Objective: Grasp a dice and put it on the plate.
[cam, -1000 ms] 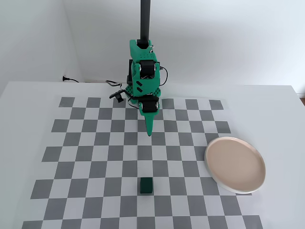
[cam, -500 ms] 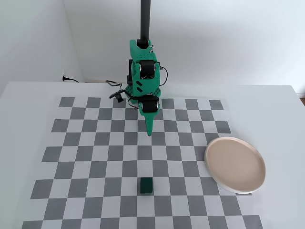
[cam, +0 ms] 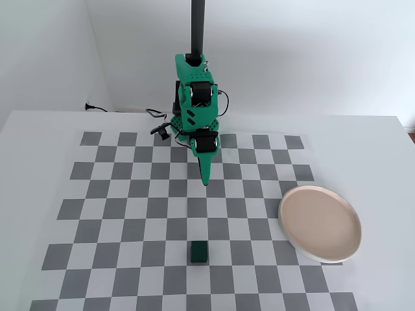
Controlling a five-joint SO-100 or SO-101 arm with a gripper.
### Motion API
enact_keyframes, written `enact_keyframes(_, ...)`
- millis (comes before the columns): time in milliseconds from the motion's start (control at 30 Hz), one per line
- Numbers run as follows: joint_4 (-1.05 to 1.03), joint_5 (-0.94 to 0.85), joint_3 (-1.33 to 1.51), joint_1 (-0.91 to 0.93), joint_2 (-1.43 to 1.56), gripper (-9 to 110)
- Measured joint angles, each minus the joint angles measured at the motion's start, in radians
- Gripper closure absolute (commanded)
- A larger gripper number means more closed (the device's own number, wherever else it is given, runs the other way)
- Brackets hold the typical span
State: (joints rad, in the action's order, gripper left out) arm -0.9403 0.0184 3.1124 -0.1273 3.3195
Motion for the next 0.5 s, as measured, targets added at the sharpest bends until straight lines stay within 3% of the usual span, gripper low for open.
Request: enact_keyframes(500, 0.003, -0.416, 0.000, 0.046, 0.000, 106)
